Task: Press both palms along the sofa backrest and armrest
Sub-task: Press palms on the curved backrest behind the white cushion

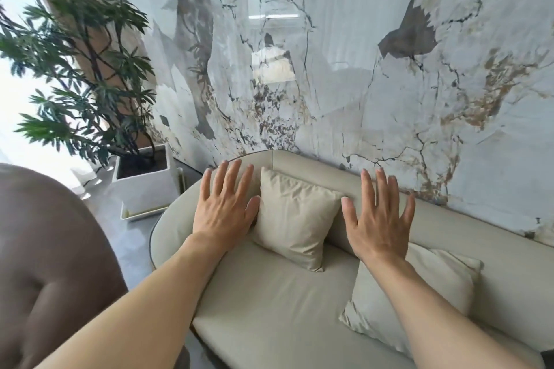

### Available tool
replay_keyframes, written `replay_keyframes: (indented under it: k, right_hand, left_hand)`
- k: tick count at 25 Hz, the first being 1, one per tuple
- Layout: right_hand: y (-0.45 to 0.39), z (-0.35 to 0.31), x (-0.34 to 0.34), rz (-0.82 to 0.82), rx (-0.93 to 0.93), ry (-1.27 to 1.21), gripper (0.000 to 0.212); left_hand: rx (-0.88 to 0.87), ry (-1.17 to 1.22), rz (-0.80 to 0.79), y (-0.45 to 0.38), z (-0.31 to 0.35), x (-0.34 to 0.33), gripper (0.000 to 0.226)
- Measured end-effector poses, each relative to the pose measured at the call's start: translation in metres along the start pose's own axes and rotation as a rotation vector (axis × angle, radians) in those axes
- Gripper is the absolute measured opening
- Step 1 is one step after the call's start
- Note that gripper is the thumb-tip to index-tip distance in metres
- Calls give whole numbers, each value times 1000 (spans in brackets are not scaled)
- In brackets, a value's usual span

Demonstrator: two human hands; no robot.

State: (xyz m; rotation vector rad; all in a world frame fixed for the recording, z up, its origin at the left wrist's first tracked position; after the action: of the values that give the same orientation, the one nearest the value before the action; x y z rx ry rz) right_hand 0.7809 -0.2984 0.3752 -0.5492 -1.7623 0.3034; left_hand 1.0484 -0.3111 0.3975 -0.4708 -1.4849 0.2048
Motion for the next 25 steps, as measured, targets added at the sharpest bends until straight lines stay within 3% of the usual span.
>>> replay_keyframes:
  k: [13, 25]
  right_hand:
    - [-81, -28, -79, -64, 8, -50, 69]
    - [-128, -130, -164, -38, -261, 146, 69]
  left_hand:
    - [30, -46, -87, -90, -33, -57, 64]
    - [-251, 85, -177, -215, -152, -162, 78]
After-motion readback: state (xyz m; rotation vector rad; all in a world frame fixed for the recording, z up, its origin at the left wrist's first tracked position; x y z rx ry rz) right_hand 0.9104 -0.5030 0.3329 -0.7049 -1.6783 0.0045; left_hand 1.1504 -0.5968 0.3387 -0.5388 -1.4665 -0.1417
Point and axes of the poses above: each hand's wrist, its own y-axis away from the middle knuckle, its own x-axis out of the back of the hand, z = x × y, the point moved 8 cm from there along -y, towards the middle knuckle, and after that the axes turned 3 degrees about -y, right-handed, at the moved point
